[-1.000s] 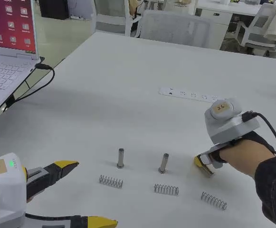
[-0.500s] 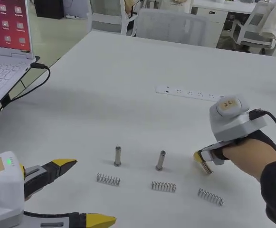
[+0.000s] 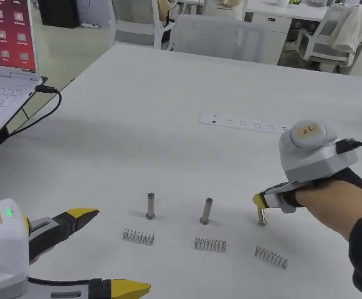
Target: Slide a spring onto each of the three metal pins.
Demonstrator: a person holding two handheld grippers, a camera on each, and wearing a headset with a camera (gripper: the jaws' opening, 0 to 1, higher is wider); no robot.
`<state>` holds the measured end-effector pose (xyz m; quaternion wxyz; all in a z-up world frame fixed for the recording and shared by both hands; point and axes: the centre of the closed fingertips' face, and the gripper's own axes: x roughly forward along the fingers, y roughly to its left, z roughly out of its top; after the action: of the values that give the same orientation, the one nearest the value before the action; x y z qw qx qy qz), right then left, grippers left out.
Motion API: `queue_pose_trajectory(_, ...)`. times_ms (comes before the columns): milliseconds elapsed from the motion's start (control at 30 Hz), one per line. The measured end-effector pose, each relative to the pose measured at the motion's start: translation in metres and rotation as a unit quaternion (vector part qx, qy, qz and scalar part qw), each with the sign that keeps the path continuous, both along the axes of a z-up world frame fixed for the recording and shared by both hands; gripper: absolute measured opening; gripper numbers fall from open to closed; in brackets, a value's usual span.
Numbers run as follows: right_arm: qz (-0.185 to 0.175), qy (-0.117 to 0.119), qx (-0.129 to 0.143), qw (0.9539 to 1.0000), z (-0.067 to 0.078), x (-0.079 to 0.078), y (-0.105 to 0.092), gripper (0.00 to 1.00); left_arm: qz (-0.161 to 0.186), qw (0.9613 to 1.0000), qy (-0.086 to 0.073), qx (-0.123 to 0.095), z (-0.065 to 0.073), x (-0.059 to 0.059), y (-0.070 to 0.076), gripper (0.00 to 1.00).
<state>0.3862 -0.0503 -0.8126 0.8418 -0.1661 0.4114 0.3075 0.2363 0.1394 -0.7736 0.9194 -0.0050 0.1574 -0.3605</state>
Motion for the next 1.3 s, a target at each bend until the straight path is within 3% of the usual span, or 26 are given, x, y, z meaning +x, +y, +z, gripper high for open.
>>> queue_pose_trajectory(533,-0.001,-0.006,0.004,1.0,0.0,-0.011,-0.01,0.05,-0.004,1.0,-0.003,0.002,0.003,-0.001,-0.003,0.86)
queue_pose_trajectory(1300,-0.009,0.008,0.007,0.9999,0.001,-0.017,-0.013,0.05,-0.008,1.0,-0.002,0.004,0.004,-0.004,-0.005,0.86)
